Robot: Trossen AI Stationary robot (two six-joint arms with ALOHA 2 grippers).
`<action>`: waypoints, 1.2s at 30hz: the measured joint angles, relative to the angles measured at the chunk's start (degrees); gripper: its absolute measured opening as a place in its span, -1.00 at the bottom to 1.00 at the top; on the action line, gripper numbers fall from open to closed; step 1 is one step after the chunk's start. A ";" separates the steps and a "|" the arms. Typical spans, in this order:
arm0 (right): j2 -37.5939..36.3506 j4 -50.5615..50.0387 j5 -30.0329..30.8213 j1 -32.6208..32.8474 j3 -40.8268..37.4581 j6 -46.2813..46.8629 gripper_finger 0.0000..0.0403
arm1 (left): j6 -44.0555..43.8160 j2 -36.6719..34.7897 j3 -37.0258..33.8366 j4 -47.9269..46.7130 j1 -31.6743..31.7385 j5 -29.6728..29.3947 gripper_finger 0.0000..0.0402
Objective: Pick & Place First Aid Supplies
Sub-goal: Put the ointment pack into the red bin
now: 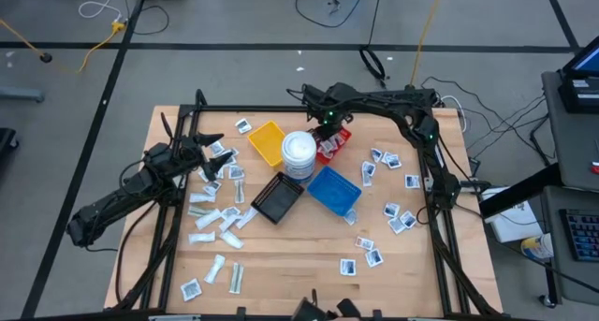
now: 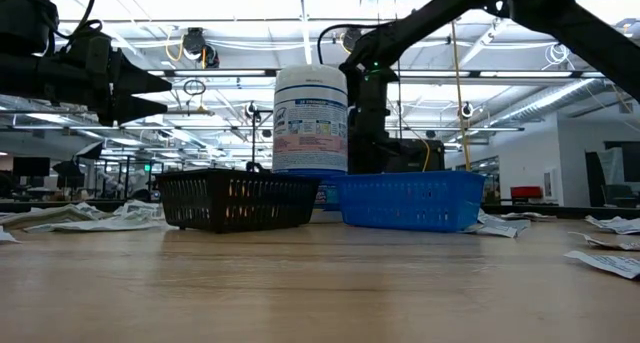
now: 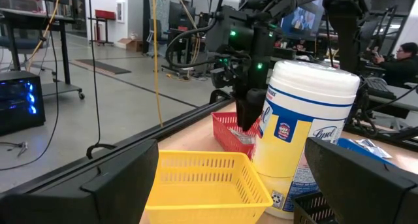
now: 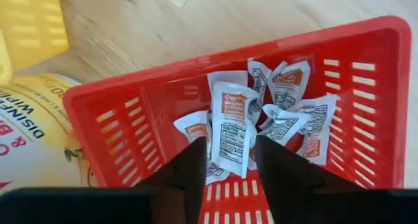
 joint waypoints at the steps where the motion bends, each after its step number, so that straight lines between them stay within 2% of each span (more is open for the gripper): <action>1: -0.29 -0.55 0.00 -0.01 0.00 0.00 -0.32 | 0.00 0.02 0.02 0.00 0.00 0.00 0.95; 5: -1.99 -2.55 0.19 -0.58 0.06 -0.04 -0.26 | 0.00 0.01 0.00 0.00 -0.02 -0.01 0.95; 12: -5.73 -6.90 0.11 -0.79 -1.49 -0.14 -0.29 | 0.00 0.00 0.02 0.00 -0.02 -0.01 0.95; 15: -8.93 -4.80 0.09 -0.63 -6.17 0.04 -0.29 | 0.01 0.01 0.01 0.00 0.00 -0.01 0.95; 26: -26.88 3.91 0.28 0.24 -30.77 6.93 -0.26 | 0.00 0.00 0.00 0.00 -0.02 0.00 0.95; 31: -33.25 3.91 0.25 0.55 -37.50 8.95 -0.25 | 0.00 0.01 0.02 -0.01 0.00 -0.02 0.95; 36: -36.66 3.56 0.21 0.93 -40.63 8.78 -0.26 | 0.01 0.00 0.01 0.00 0.00 0.00 0.95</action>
